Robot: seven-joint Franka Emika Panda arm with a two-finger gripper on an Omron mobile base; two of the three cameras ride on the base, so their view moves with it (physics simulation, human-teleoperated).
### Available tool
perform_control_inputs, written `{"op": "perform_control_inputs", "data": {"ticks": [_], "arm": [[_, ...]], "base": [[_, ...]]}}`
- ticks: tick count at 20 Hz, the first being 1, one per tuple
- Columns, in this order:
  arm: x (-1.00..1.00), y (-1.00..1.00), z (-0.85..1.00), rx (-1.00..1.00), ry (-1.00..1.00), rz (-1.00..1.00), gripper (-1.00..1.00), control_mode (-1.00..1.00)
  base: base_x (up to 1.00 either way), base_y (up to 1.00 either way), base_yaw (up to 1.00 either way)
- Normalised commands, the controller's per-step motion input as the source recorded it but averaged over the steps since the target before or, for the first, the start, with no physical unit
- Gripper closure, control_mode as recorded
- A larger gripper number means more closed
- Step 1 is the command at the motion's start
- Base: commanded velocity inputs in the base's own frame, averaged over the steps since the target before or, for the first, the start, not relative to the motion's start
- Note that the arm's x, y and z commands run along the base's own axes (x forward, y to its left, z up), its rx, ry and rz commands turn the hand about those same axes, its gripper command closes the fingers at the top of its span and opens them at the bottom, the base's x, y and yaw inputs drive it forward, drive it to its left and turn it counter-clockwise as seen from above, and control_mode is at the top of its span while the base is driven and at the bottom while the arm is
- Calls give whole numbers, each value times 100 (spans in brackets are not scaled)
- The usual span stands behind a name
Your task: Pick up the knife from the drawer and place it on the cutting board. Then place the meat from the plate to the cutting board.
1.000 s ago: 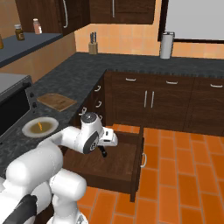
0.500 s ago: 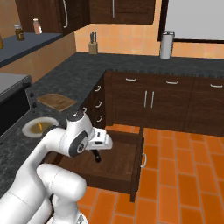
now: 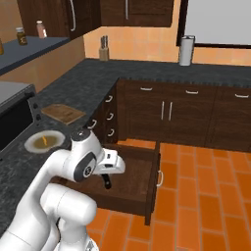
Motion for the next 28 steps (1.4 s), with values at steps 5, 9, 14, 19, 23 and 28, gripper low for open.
{"op": "perform_control_inputs", "data": {"ticks": [5,9,14,19,23,28], "arm": [[0,0,0,0,0,0,100,100],[0,0,0,0,0,0,100,100],[0,0,0,0,0,0,100,100],[0,0,0,0,0,0,100,100],[0,0,0,0,0,0,100,100],[0,0,0,0,0,0,100,100]], "base": [[-16,-99,0],[17,-100,0],[79,-90,2],[100,-27,16],[100,-23,21],[97,-90,15]]}}
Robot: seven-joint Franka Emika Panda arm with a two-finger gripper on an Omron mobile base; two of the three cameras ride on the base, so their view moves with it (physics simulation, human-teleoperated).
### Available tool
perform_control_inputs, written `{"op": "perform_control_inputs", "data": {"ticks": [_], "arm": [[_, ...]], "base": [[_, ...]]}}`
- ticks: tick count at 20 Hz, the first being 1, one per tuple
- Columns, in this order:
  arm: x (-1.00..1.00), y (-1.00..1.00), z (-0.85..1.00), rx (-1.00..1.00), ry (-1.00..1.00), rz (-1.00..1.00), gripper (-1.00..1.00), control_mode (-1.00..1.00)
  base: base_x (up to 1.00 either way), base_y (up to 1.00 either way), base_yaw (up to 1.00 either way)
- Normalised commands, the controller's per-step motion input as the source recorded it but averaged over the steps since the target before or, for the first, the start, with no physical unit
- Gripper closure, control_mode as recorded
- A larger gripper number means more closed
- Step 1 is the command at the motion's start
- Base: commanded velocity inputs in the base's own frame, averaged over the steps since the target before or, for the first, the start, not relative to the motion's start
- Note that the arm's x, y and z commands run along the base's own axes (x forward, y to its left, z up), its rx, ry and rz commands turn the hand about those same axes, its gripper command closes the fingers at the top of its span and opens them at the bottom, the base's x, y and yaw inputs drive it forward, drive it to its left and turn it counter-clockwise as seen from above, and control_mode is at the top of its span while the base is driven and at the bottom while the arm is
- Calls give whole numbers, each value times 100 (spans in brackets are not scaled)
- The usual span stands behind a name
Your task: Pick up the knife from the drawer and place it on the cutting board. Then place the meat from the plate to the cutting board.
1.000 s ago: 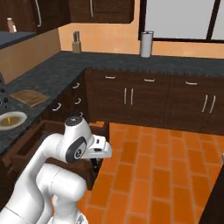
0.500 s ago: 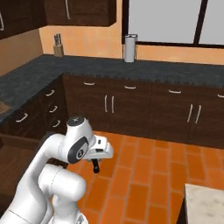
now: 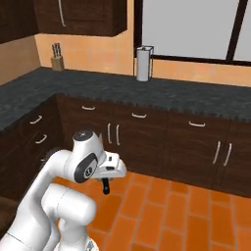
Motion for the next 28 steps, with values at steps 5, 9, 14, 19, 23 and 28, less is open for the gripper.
{"op": "perform_control_inputs", "data": {"ticks": [5,9,14,19,23,28], "arm": [[0,0,0,0,0,0,100,100],[0,0,0,0,0,0,100,100],[0,0,0,0,0,0,100,100],[0,0,0,0,0,0,100,100],[0,0,0,0,0,0,100,100],[0,0,0,0,0,0,100,100]], "base": [[100,-58,30],[92,-51,51],[51,-27,76],[40,-15,82],[40,-10,84],[39,-9,85]]}}
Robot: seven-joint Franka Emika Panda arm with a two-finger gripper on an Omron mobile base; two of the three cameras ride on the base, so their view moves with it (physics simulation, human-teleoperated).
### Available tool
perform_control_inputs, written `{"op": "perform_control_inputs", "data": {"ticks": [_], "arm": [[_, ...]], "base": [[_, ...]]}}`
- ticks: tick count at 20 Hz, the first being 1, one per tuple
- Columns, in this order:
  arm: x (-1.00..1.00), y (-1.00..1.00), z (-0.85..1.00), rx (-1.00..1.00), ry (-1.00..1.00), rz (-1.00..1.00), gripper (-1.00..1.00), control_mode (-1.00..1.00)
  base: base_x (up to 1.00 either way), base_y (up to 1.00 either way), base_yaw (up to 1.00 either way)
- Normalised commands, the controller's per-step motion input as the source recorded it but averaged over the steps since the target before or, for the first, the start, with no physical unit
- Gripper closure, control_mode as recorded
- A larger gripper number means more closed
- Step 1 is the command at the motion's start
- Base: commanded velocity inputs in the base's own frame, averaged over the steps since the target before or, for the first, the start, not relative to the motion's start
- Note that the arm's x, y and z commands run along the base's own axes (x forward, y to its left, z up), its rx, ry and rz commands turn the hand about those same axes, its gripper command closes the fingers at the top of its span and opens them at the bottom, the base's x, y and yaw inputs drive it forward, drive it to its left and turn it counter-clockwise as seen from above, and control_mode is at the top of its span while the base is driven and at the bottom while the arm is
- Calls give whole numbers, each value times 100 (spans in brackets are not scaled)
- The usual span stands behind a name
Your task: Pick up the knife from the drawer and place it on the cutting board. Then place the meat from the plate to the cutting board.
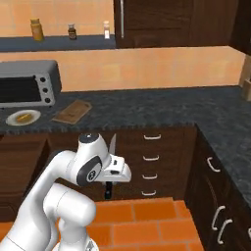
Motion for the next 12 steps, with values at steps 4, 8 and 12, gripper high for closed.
{"op": "perform_control_inputs", "data": {"ticks": [4,8,12], "arm": [[0,0,0,0,0,0,100,100],[0,0,0,0,0,0,100,100],[0,0,0,0,0,0,100,100]], "base": [[50,-12,83],[74,-30,65],[77,-24,24]]}}
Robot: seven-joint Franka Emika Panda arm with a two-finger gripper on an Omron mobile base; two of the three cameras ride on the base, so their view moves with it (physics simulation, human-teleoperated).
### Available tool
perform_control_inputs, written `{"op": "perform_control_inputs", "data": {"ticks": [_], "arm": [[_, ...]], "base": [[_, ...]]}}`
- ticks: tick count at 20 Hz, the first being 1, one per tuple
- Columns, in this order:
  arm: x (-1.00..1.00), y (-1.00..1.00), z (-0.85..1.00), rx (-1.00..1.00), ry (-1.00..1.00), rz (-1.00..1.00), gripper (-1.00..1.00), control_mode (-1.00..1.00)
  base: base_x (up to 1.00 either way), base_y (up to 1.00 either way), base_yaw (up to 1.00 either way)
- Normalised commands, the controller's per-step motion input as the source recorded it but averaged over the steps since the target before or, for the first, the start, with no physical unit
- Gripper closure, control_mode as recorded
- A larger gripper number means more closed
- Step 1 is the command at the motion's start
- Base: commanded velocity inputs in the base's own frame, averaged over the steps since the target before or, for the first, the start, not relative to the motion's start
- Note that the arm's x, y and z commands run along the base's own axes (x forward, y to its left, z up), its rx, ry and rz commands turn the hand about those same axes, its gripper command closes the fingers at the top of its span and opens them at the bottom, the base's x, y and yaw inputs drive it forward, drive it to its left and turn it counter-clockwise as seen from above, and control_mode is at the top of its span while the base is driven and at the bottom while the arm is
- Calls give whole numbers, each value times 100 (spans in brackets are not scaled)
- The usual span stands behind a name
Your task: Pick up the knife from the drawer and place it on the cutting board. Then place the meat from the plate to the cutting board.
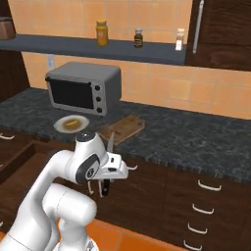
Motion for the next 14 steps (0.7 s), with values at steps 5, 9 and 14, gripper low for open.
{"op": "perform_control_inputs", "data": {"ticks": [5,9,14], "arm": [[0,0,0,0,0,0,100,100],[0,0,0,0,0,0,100,100],[48,11,3,4,2,-7,100,-100]], "base": [[97,-2,11],[88,0,1],[22,7,0]]}}
